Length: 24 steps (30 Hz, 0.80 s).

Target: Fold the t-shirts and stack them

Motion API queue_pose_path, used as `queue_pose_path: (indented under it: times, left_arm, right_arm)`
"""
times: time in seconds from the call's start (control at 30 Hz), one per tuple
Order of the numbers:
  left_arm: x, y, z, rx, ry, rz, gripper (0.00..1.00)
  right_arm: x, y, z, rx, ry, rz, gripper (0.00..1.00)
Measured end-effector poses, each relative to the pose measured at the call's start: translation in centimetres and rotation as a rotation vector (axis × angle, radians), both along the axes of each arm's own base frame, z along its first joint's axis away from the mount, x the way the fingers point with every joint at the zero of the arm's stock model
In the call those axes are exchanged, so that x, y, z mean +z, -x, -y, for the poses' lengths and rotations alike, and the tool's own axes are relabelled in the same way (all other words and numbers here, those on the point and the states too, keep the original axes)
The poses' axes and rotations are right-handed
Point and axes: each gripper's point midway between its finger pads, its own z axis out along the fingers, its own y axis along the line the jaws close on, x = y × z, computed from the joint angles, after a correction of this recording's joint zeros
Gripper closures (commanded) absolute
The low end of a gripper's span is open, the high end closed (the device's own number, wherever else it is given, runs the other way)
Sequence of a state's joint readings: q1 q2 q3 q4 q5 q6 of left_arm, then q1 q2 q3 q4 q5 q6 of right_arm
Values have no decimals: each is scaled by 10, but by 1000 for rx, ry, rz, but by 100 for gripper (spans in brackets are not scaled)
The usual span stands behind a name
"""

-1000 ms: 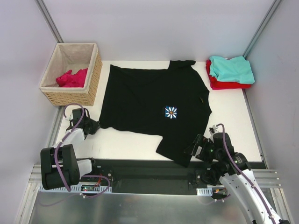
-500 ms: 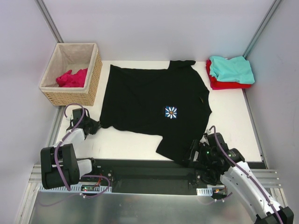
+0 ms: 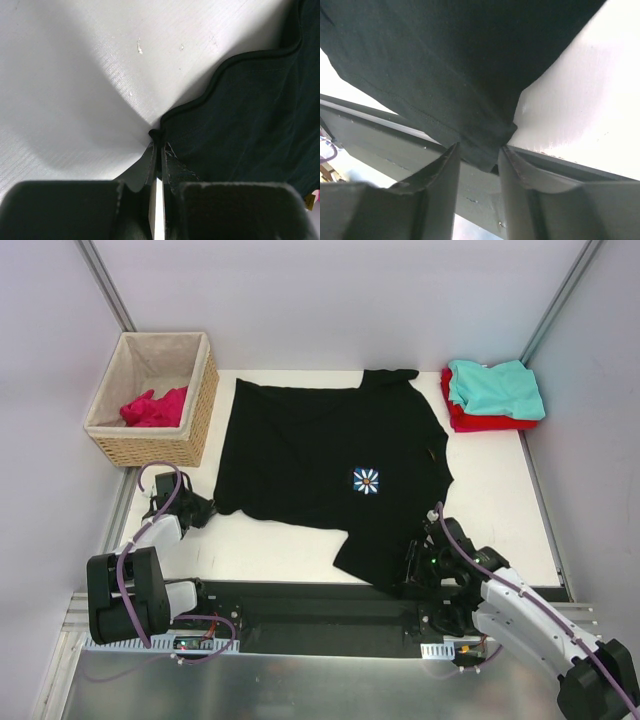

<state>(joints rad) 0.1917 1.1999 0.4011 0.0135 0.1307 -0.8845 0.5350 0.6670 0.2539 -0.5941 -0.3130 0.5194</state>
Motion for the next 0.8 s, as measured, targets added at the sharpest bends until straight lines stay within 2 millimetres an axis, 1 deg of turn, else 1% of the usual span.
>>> queue_pose_path:
  times: [0.13,0.23,0.27,0.33,0.4,0.43,0.47,0.5,0.53,0.8]
  left_arm:
    - [0,0,0,0,0,1,100]
    - [0,-1,0,0,-1,2,100]
    - [0,-1,0,0,-1,2,100]
    - [0,-1,0,0,-1,2,100]
    - [0,-1,0,-1,-1,2,100]
    - [0,-1,0,-1,-1,2,100]
    - [0,-1,0,-1,-1,2,100]
    - [0,-1,0,-1,-1,2,100]
    - [0,-1,0,-1,-1,2,100]
    - [0,-1,0,-2,-1,2,100]
  right_arm:
    - [-1,-2,-1,0,5,8,68]
    - [0,-2,-1,2,5,12,69]
    - [0,-2,-1,0,5,12,72]
    - [0,-3,-1,-3,5,12,74]
    - [0,-3,-2,-3,3,14,79]
    - [0,-3,-2,-3,4,15,85]
    - [0,-3,-2,-3,4,16,87]
    - [0,-4,-2,-4,4,19,92]
    - [0,-5,-3,-5,3,22,99]
    - [1,-8,-3,4,20,39,99]
